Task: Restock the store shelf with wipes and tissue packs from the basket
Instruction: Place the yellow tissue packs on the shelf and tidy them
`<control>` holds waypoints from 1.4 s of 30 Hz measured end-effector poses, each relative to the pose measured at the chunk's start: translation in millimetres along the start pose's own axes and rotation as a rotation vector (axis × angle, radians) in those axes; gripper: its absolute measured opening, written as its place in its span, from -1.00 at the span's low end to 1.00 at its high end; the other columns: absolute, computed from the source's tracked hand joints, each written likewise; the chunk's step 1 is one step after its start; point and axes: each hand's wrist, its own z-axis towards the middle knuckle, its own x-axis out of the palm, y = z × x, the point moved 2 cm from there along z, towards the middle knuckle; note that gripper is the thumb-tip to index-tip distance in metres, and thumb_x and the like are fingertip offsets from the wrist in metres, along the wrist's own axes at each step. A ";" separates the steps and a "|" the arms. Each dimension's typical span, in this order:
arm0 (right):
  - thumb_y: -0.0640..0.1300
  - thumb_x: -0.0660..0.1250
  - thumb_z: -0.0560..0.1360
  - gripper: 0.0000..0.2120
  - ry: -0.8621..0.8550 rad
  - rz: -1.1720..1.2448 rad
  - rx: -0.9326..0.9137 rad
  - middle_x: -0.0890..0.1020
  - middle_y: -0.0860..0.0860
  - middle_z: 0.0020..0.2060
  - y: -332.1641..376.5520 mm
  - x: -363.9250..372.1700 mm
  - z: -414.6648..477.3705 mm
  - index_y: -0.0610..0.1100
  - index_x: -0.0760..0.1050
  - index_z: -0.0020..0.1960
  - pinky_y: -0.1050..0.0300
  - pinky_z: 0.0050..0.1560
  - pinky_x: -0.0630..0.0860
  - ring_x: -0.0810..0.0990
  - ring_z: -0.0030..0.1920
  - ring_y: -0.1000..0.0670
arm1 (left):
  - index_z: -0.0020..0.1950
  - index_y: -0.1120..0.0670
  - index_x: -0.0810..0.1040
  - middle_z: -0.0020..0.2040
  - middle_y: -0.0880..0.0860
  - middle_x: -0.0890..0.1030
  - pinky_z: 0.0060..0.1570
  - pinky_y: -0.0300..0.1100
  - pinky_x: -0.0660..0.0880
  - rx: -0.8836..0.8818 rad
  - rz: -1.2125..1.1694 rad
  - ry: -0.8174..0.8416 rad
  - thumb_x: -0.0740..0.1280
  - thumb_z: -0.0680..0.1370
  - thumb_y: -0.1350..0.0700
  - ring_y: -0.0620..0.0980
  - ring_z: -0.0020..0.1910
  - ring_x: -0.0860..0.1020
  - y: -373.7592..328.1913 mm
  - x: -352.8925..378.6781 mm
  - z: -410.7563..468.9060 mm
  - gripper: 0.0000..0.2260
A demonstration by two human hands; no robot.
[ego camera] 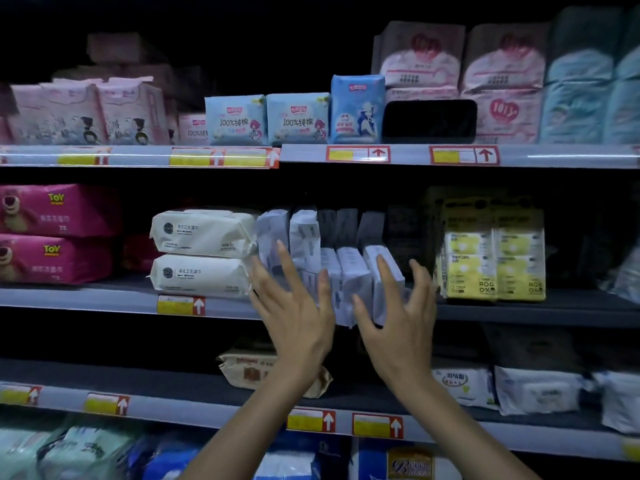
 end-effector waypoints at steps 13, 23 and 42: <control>0.16 0.21 0.62 -0.45 0.051 -0.030 -0.042 0.07 -0.24 0.57 -2.9 61.3 23.5 0.05 0.21 0.56 -0.25 0.22 0.58 0.18 0.57 -0.33 | 0.71 0.04 -0.15 0.65 0.36 -0.19 0.55 0.39 -0.09 -0.033 0.070 -0.094 -0.05 0.68 -0.32 0.37 0.64 -0.17 14.4 64.3 39.8 -0.28; 0.22 0.17 0.55 -0.41 0.095 -0.079 -0.035 0.23 -0.30 0.46 -6.2 75.9 43.6 -0.04 0.32 0.49 -0.30 0.26 0.50 0.28 0.47 -0.35 | 0.71 0.12 -0.06 0.63 0.44 -0.12 0.56 0.37 -0.06 -0.072 0.167 -0.058 -0.11 0.67 -0.36 0.43 0.63 -0.12 14.9 65.5 47.7 -0.24; 0.23 0.16 0.64 -0.31 0.336 -0.047 -0.002 0.68 -0.04 0.15 90.3 33.7 66.7 -0.13 0.13 0.63 -0.17 0.61 -0.04 0.54 0.33 -0.06 | 0.69 -0.01 -0.05 0.56 0.18 0.35 0.12 0.08 0.52 -0.039 -0.242 -0.011 0.30 0.65 -0.05 0.26 0.35 0.49 20.9 -37.1 68.0 -0.27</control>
